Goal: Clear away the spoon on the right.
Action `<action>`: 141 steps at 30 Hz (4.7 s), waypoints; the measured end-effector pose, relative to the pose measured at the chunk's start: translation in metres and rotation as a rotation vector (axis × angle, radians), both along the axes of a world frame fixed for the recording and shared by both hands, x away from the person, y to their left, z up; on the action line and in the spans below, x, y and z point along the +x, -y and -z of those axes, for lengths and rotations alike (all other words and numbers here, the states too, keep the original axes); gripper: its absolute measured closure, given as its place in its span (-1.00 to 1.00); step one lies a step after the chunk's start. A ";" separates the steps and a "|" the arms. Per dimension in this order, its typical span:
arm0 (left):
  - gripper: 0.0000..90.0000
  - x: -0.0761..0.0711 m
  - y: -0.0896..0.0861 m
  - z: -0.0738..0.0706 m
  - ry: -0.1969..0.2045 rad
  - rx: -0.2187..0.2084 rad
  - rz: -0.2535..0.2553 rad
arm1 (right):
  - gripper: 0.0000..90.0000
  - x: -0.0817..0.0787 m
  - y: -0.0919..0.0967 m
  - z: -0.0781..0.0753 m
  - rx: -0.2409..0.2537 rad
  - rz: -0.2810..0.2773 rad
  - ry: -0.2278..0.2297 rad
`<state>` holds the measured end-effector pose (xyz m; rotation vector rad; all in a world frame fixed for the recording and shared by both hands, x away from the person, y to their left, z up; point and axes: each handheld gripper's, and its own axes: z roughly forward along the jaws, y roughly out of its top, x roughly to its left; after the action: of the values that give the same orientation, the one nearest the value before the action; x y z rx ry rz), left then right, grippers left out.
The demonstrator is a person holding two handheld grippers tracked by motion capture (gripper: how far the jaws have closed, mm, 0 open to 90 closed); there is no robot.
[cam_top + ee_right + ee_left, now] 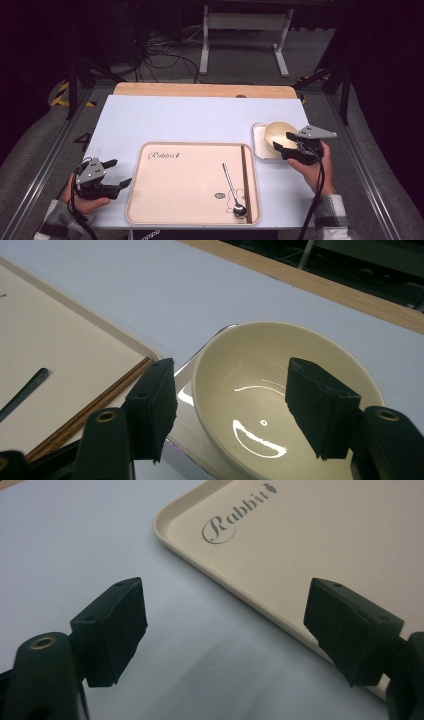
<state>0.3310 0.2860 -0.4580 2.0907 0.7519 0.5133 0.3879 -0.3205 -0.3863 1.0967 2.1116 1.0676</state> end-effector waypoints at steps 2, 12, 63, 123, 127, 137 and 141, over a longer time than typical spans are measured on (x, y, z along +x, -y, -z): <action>-0.60 0.000 0.000 0.000 -0.001 0.000 -0.001 | -0.16 0.003 -0.001 0.002 -0.006 -0.008 -0.012; -0.60 0.000 0.000 0.000 -0.005 0.001 0.001 | 0.03 0.015 -0.015 0.013 -0.092 -0.040 -0.078; -0.59 0.002 -0.003 0.001 -0.022 -0.048 0.010 | 0.86 0.026 -0.031 0.031 -0.308 -0.080 -0.134; -0.59 -0.001 -0.008 0.000 -0.009 -0.048 -0.004 | 0.85 0.007 -0.001 0.002 -0.094 -0.017 0.034; -0.59 -0.001 -0.008 0.000 -0.017 -0.049 -0.001 | 0.85 0.006 -0.002 0.001 -0.091 -0.018 0.040; -0.59 -0.002 -0.009 0.000 -0.008 -0.048 -0.003 | 0.85 0.005 -0.005 -0.003 -0.065 -0.037 0.047; -0.59 -0.002 -0.009 0.000 -0.008 -0.044 -0.002 | 0.85 0.001 -0.011 -0.010 -0.066 -0.062 0.070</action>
<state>0.3290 0.2946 -0.4582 2.0527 0.7634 0.4864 0.3885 -0.3091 -0.3765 0.9549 2.1218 1.0412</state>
